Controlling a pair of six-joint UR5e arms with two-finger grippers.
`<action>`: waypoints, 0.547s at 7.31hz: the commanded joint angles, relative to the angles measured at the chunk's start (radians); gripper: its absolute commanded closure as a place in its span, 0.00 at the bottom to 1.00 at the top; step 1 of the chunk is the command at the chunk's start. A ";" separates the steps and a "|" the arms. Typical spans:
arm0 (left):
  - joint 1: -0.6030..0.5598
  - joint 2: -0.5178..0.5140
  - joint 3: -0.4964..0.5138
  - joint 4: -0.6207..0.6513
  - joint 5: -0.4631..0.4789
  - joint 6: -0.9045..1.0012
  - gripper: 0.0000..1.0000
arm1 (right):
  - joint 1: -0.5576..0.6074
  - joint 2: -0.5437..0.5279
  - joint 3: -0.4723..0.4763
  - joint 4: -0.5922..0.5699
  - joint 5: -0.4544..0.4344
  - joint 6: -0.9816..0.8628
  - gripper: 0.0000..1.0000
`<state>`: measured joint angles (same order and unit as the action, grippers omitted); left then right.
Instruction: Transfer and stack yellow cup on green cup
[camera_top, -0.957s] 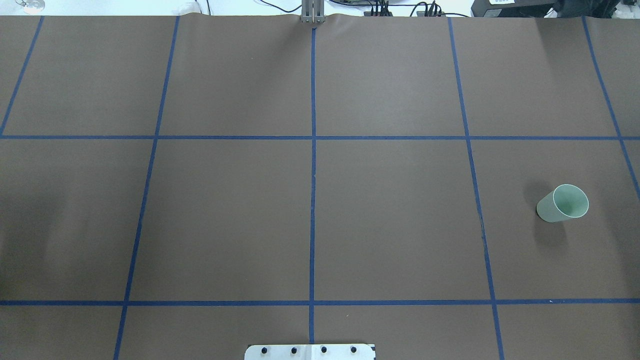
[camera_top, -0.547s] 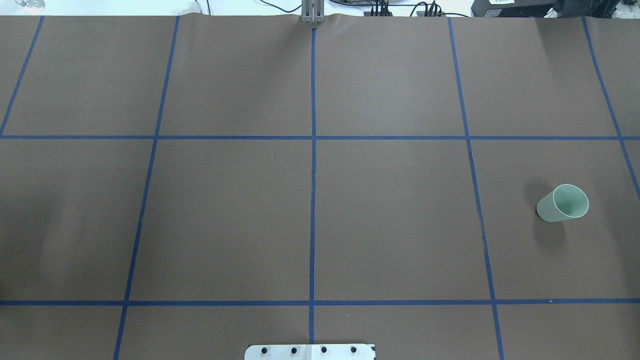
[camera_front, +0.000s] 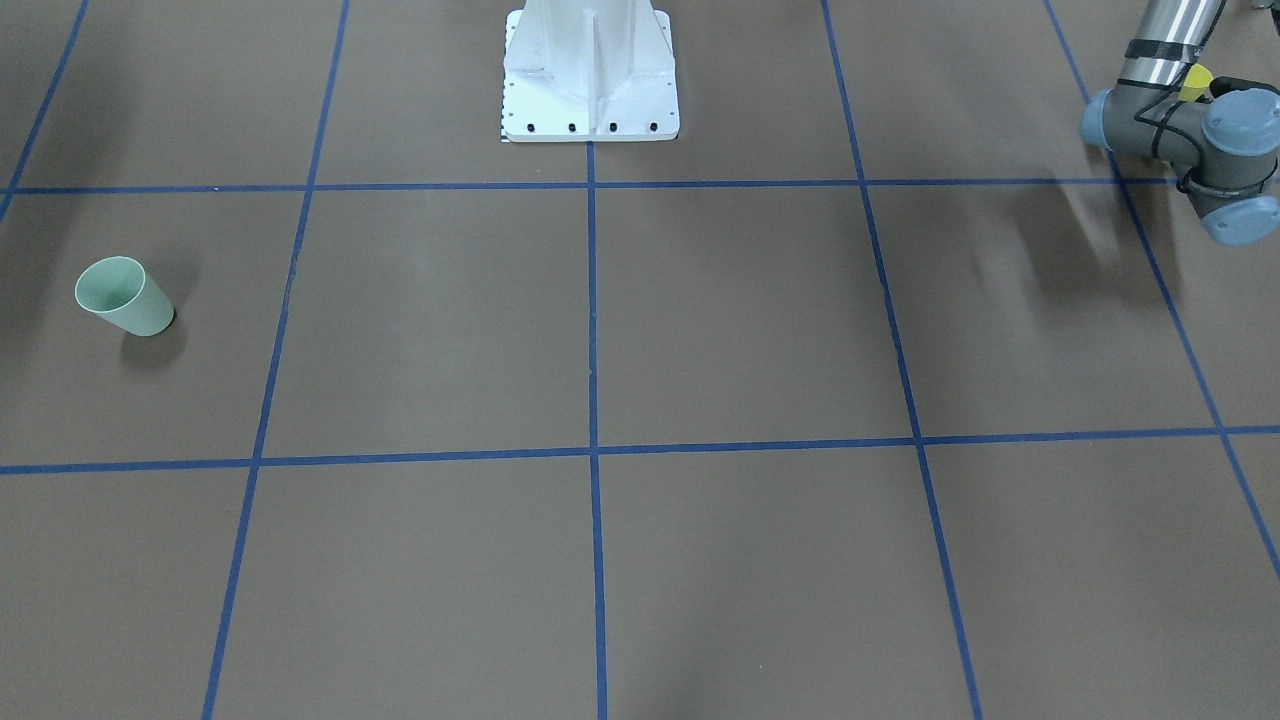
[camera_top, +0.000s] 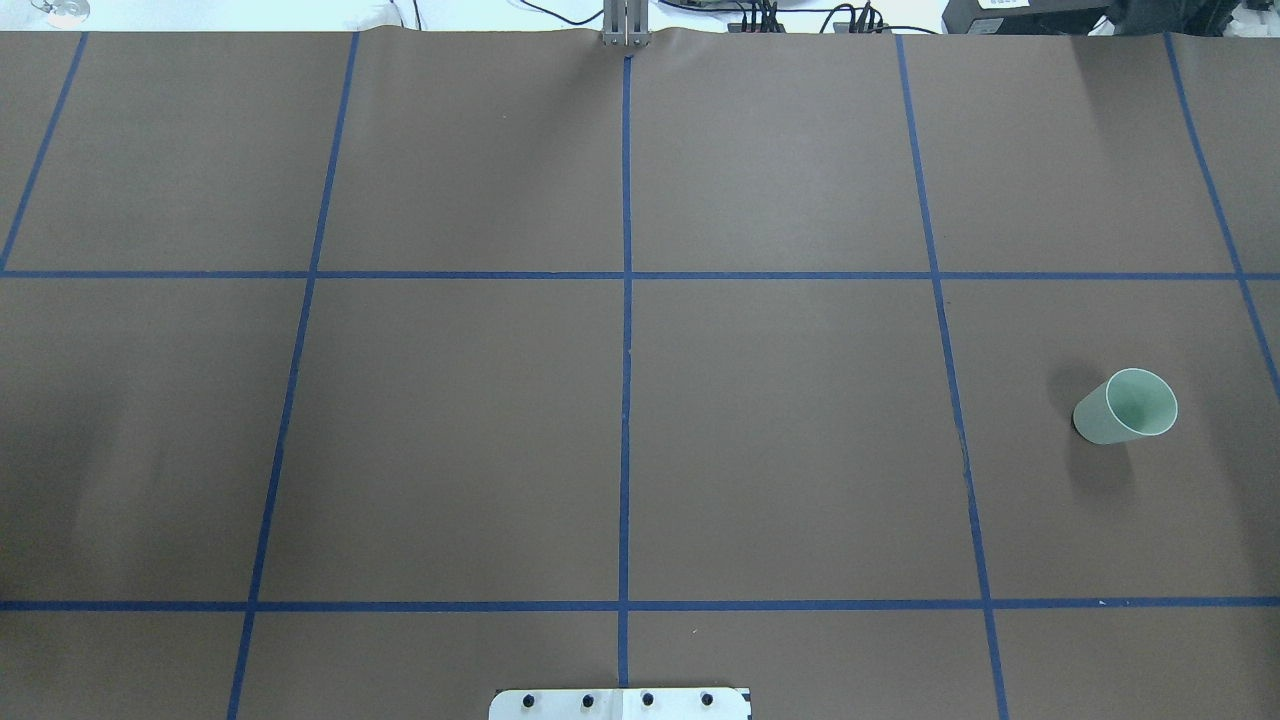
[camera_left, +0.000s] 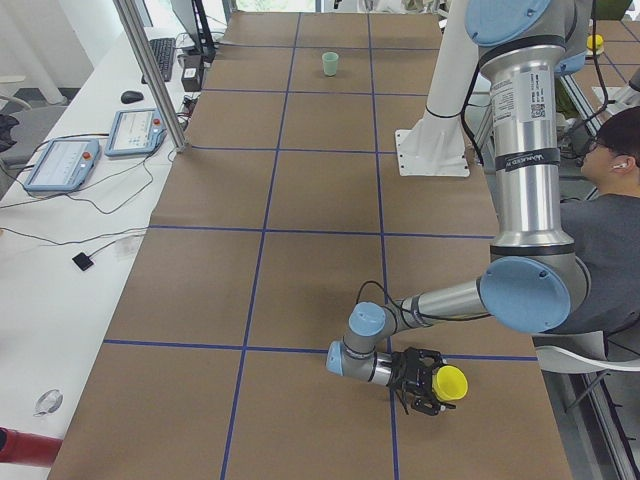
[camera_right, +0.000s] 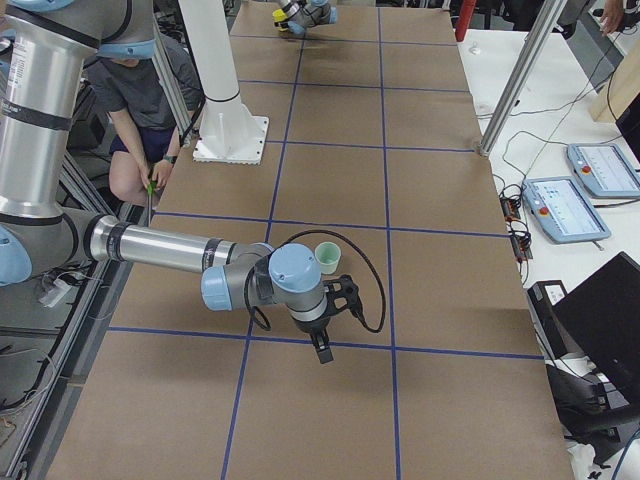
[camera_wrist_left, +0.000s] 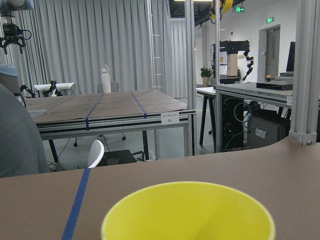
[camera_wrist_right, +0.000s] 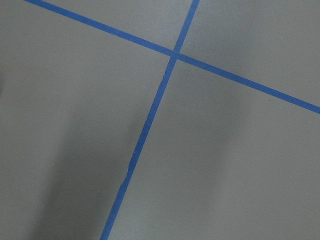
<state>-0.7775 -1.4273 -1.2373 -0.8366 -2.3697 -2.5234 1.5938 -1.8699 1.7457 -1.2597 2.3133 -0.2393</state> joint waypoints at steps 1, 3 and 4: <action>0.018 0.001 0.001 0.001 0.001 -0.017 0.27 | -0.002 0.000 0.000 -0.001 0.000 0.000 0.00; 0.024 -0.001 -0.001 0.001 0.004 -0.015 0.91 | -0.002 0.006 0.000 -0.001 0.002 0.000 0.00; 0.026 -0.001 -0.002 0.004 0.012 -0.015 1.00 | -0.002 0.006 0.000 -0.001 0.002 0.000 0.00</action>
<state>-0.7549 -1.4279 -1.2381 -0.8354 -2.3649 -2.5385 1.5924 -1.8659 1.7457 -1.2609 2.3142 -0.2393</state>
